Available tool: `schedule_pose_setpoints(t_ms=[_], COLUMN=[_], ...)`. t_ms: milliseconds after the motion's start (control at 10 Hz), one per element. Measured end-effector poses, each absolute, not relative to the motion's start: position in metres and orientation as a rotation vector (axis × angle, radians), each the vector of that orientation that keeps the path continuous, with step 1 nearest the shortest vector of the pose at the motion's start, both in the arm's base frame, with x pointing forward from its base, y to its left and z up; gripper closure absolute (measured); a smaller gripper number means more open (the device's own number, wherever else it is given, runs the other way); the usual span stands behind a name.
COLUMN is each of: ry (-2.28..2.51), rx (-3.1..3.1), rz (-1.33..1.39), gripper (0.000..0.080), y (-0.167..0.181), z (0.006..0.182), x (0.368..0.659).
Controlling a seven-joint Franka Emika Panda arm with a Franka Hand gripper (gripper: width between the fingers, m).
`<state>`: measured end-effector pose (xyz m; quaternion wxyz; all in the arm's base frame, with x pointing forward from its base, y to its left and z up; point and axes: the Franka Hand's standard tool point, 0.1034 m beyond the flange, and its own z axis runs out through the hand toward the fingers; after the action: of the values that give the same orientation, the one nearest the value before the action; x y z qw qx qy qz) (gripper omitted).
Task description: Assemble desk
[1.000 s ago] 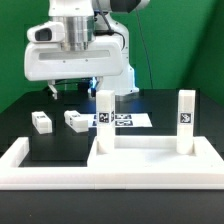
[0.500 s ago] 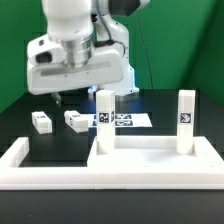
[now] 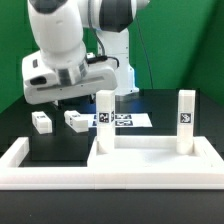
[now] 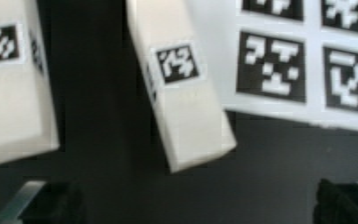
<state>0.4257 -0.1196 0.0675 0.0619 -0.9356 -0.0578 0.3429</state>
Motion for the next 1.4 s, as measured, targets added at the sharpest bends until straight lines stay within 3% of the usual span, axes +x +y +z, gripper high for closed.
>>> schedule_pose_setpoints(t_ms=[300, 800, 1200, 1400], ry=[-0.145, -0.129, -0.051, -0.052], rx=[-2.753, -2.75, -2.77, -2.77], rz=[1.191, 1.199, 1.242, 1.243], gripper=[0.015, 0.015, 0.015, 0.015], y=[-0.126, -0.126, -0.117, -0.118], z=[0.046, 0.044, 0.027, 0.027], x=[0.405, 0.401, 0.39, 0.39])
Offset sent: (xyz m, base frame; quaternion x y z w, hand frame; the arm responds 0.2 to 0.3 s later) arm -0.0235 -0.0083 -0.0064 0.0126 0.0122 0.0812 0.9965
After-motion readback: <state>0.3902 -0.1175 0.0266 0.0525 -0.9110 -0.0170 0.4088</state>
